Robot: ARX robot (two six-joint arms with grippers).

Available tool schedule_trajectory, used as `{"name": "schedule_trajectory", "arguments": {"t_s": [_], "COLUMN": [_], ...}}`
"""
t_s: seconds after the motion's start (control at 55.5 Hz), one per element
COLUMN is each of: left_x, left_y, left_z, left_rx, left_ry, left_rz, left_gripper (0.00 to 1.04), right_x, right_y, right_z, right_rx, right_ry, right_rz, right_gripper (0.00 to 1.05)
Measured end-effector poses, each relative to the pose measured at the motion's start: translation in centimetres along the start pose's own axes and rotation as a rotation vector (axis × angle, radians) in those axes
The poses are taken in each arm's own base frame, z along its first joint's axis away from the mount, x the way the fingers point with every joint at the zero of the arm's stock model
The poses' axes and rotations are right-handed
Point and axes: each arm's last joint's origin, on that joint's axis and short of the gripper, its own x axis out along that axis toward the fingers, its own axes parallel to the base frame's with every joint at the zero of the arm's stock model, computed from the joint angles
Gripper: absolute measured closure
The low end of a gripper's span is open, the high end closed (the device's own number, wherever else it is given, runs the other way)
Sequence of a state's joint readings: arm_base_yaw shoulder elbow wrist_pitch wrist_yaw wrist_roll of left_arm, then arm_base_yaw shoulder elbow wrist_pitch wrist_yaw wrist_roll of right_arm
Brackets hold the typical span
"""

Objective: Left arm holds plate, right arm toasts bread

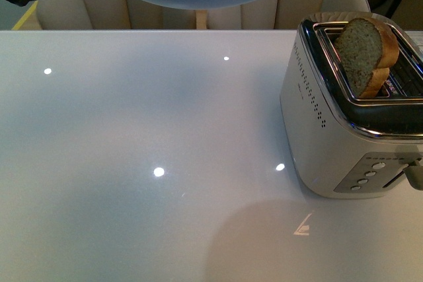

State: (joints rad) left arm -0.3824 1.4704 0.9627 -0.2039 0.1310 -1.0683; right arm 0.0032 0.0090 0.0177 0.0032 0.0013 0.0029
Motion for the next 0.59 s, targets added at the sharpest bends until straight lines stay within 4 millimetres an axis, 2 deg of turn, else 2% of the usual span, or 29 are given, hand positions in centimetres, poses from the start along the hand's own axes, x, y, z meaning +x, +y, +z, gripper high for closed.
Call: {"name": "schedule_trajectory", "arguments": {"t_s": [0.108,0.27,0.342,0.433,0.559,0.595], "left_x": [-0.01,-0.01,-0.01,-0.01,-0.01,-0.01], "left_y": [0.00,-0.01,-0.01,-0.01,-0.01,-0.01], "left_z": [0.01,0.00,-0.01,-0.01,-0.01,-0.01], "left_rx": [0.000,0.000,0.000,0.000,0.000,0.000], "left_ry": [-0.002,-0.002,0.000,-0.001,-0.001,-0.001], "left_rz": [0.001,0.000,0.000,0.000,0.000,0.000], "left_gripper": [1.02,1.02,1.02,1.02,1.02,1.02], "right_x": [-0.01,-0.02,-0.02,-0.02,-0.02,-0.02], "right_y": [0.00,0.00,0.00,0.00,0.00,0.00], "right_z": [0.00,0.00,0.00,0.00,0.01,0.01], "right_rx": [0.000,0.000,0.000,0.000,0.000,0.000], "right_ry": [-0.001,-0.001,-0.001,-0.001,-0.001,-0.001], "right_rz": [0.000,0.000,0.000,0.000,0.000,0.000], "right_gripper": [1.00,0.62,0.48,0.36,0.09,0.08]}}
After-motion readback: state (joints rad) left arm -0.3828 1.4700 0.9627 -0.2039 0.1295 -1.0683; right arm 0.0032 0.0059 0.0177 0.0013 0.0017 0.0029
